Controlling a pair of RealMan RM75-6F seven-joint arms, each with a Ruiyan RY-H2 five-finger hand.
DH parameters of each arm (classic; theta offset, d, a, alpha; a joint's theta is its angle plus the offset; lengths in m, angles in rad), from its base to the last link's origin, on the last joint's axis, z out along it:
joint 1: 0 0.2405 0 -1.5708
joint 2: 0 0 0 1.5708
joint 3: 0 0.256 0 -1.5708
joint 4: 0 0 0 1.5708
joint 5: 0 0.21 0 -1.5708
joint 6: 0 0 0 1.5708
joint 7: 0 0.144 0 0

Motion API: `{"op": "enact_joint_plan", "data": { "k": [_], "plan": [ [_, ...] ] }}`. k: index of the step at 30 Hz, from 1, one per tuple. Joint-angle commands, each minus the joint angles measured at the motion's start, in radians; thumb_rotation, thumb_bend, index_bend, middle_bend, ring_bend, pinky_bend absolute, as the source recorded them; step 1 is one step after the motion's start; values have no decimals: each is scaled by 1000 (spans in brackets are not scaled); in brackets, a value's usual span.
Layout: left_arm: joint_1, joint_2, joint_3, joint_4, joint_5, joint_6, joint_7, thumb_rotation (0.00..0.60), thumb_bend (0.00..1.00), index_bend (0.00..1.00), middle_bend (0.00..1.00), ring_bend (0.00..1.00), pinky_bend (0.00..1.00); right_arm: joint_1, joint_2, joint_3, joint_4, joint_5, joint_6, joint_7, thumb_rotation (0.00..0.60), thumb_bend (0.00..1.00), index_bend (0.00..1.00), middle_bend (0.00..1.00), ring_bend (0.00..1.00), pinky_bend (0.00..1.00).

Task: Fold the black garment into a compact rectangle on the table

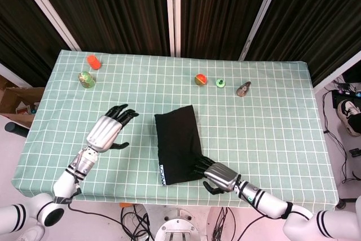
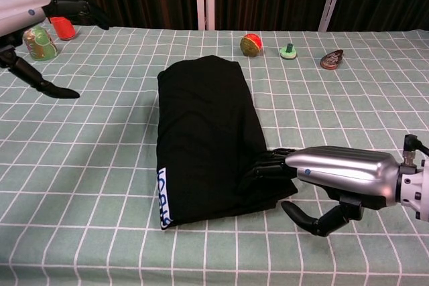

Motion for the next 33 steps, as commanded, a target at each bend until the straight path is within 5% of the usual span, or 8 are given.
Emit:
{"op": "enact_joint_plan", "data": {
  "k": [1,9,15,17,19,22,28,33],
  "plan": [
    [-41,-28,-17,26,51,-21,-19,600,17,216,188,88,163,-45,43,-11,-11,-68,150,10,600,630,212,142,3,26],
    [-149,-139,-33,151,128,-99,-115,600,56,240,188,88,161,-215,249,-33,-69,-103,492,-51,600,646,211,154,4,26],
    [-241,-243,-57,266,74,-246,-111,596,215,200,182,88,152,-310,330,-19,-88,-68,630,-59,600,671,211,153,4,26],
    [-266,-276,-71,306,26,-304,-124,535,293,187,183,88,149,-326,336,-14,-83,-61,648,-48,600,682,211,153,4,27],
    [-280,-297,-79,332,-12,-347,-138,394,390,176,192,88,147,-336,336,-10,-75,-59,655,-41,600,683,211,153,4,26],
    [-295,-313,-79,362,-62,-403,-132,266,478,164,212,88,146,-347,332,-6,-62,-59,657,-26,600,684,211,152,5,26],
    [-317,-329,-77,403,-167,-508,-92,212,500,147,232,88,140,-356,316,3,-37,-62,643,-10,600,687,211,152,4,26],
    [-298,-309,-90,355,-179,-442,-69,212,497,146,221,88,140,-362,310,10,-25,-64,636,-1,600,687,211,152,4,27]
  ]
}}
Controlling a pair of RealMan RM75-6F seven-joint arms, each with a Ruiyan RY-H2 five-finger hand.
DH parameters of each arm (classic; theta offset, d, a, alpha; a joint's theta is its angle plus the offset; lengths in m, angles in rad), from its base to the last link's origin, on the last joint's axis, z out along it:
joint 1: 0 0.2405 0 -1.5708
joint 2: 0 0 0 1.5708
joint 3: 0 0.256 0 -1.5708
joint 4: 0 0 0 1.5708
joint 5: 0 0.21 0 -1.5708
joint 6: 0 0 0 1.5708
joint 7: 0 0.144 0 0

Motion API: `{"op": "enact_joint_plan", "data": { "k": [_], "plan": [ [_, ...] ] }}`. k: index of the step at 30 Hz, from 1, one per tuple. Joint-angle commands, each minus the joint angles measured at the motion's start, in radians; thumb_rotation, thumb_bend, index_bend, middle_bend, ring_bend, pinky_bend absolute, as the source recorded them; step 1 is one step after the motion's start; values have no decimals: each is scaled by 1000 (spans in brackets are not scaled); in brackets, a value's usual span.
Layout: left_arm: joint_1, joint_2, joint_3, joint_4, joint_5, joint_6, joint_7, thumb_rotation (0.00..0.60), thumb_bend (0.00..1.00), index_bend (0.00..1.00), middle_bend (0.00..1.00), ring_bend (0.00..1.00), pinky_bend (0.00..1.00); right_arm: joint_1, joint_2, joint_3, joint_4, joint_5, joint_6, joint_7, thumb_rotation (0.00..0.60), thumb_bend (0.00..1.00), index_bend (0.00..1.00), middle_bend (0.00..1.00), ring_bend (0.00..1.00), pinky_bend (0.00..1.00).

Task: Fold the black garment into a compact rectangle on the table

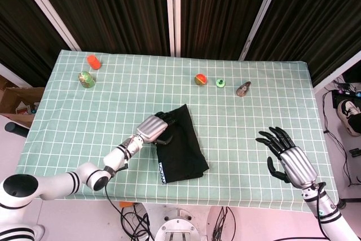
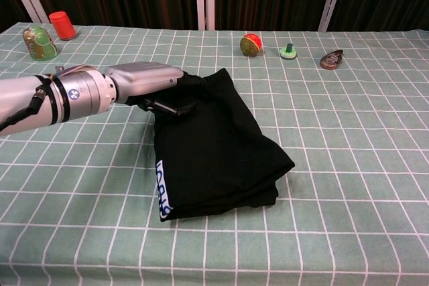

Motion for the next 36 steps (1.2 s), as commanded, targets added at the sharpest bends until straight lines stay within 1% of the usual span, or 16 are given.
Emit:
{"op": "enact_joint_plan", "data": {
  "k": [1,4,6,9,12,15,22,24,27,29,31,34,36],
  "plan": [
    [23,26,-13,-57,9,83,10,210,496,146,215,88,140,-3,-1,5,4,-1,0,5,600,687,211,152,4,27],
    [59,73,-14,-136,43,180,17,209,493,147,210,88,140,-8,0,13,8,-1,6,14,600,687,211,152,4,27],
    [83,110,-4,-189,65,227,27,211,492,147,210,88,140,-10,0,18,13,0,6,21,600,687,211,152,4,27],
    [108,153,21,-250,77,250,46,214,491,148,216,88,140,-11,-4,22,22,0,2,31,600,687,211,152,5,27],
    [119,166,54,-277,71,235,76,211,493,149,230,88,140,-11,-12,25,33,2,-8,42,600,687,211,151,4,26],
    [116,148,70,-261,41,199,108,211,492,149,240,88,139,-9,-18,26,41,3,-20,49,600,687,211,149,4,26],
    [100,94,70,-184,-70,119,166,204,496,149,251,88,139,-14,-18,30,42,5,-30,47,600,688,211,149,4,26],
    [96,90,69,-178,-98,102,179,203,496,149,252,88,139,-15,-19,31,42,5,-32,45,600,688,211,148,4,26],
    [97,103,65,-199,-119,98,184,201,496,149,252,88,139,-18,-22,34,42,5,-32,45,600,688,211,148,4,27],
    [104,114,59,-223,-103,127,176,197,496,149,252,88,139,-20,-23,35,43,4,-30,46,600,688,211,148,4,26],
    [119,126,52,-255,-62,177,147,198,495,149,251,87,139,-23,-23,37,44,4,-27,47,600,688,211,148,4,26],
    [151,153,47,-294,11,263,88,196,489,150,243,88,139,-28,-18,41,43,6,-21,46,600,687,211,148,4,27],
    [186,181,43,-312,45,341,57,201,471,152,237,88,139,-34,-9,43,44,17,-21,42,600,660,211,148,4,31]
  ]
}}
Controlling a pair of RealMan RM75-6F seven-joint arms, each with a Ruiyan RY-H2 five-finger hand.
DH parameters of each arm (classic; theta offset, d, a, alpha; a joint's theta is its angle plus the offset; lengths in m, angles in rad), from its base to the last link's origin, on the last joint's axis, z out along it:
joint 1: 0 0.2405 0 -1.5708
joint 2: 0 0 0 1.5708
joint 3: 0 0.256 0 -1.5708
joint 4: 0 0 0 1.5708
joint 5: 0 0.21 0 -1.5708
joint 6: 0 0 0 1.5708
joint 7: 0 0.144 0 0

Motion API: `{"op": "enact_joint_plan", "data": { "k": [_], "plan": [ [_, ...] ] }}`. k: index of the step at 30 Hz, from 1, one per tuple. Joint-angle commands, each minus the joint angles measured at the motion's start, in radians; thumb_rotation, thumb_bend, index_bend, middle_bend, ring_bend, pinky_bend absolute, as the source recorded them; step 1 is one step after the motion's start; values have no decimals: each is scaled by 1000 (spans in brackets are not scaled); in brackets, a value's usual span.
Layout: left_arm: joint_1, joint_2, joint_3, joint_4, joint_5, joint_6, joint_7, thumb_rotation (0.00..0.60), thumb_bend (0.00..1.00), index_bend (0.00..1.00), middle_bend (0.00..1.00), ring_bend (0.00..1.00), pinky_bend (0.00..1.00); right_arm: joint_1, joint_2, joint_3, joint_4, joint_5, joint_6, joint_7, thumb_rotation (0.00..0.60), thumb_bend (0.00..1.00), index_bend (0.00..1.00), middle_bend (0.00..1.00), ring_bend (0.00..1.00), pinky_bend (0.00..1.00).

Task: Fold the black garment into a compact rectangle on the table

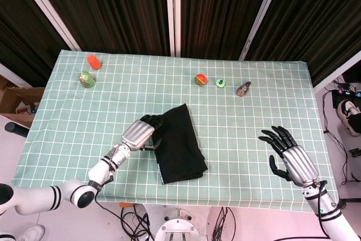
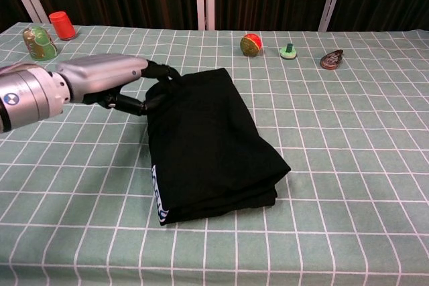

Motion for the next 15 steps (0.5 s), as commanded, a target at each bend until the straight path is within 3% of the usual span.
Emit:
{"op": "enact_joint_plan", "data": {
  "k": [1,4,9,15],
  "plan": [
    [72,62,-12,-53,79,150,-67,220,446,154,232,88,139,-9,12,4,4,20,-1,-8,600,616,211,149,4,40],
    [146,130,-12,-78,76,265,-51,318,328,157,222,88,139,-26,33,15,21,82,-18,-52,600,492,211,148,5,53],
    [279,264,12,-95,9,387,-9,446,312,161,191,88,139,-55,64,46,60,211,-52,-127,600,305,163,110,4,51],
    [418,373,76,-111,-26,482,30,593,312,161,171,88,137,-89,47,78,120,296,-47,-166,600,247,73,64,0,34]
  ]
}}
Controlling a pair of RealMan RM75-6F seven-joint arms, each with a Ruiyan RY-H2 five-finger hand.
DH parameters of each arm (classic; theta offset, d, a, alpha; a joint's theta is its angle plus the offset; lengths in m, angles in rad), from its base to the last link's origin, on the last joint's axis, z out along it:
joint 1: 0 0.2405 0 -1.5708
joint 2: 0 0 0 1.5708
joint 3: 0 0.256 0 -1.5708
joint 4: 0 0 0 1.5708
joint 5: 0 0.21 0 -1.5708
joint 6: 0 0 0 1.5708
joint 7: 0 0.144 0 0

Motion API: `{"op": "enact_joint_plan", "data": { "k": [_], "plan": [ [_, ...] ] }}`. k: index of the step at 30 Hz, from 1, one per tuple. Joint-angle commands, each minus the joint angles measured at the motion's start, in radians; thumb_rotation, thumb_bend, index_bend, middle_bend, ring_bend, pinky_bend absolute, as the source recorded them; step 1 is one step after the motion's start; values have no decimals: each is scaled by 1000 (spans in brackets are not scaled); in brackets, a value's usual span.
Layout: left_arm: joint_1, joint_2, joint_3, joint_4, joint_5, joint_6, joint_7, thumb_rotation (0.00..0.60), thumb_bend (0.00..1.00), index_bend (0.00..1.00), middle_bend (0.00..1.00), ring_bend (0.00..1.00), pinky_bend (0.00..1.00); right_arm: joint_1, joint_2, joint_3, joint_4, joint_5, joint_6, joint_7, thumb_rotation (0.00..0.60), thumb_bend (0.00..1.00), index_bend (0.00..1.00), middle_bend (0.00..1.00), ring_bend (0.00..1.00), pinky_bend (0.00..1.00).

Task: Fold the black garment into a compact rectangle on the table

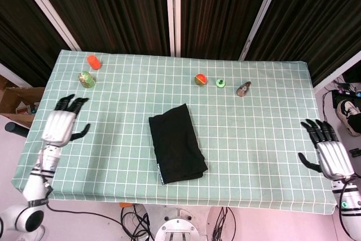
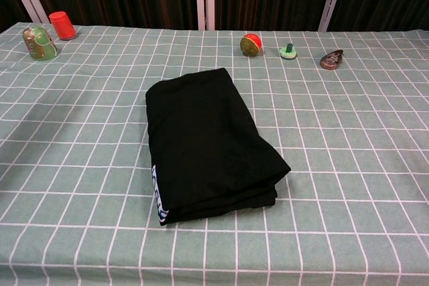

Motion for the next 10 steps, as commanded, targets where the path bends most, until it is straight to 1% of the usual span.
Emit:
{"op": "enact_joint_plan", "data": {
  "k": [1,6,10],
  "plan": [
    [91,60,51,-26,-17,67,21,596,312,161,171,88,137,-26,-11,20,38,29,5,-4,600,247,70,63,0,33],
    [197,83,101,-69,33,169,-5,599,311,161,171,88,137,-48,-30,16,62,-2,33,50,600,248,68,63,0,33],
    [261,65,126,-83,91,249,2,600,302,161,171,88,137,-55,-38,5,59,-37,42,64,600,252,68,63,0,34]
  ]
}}
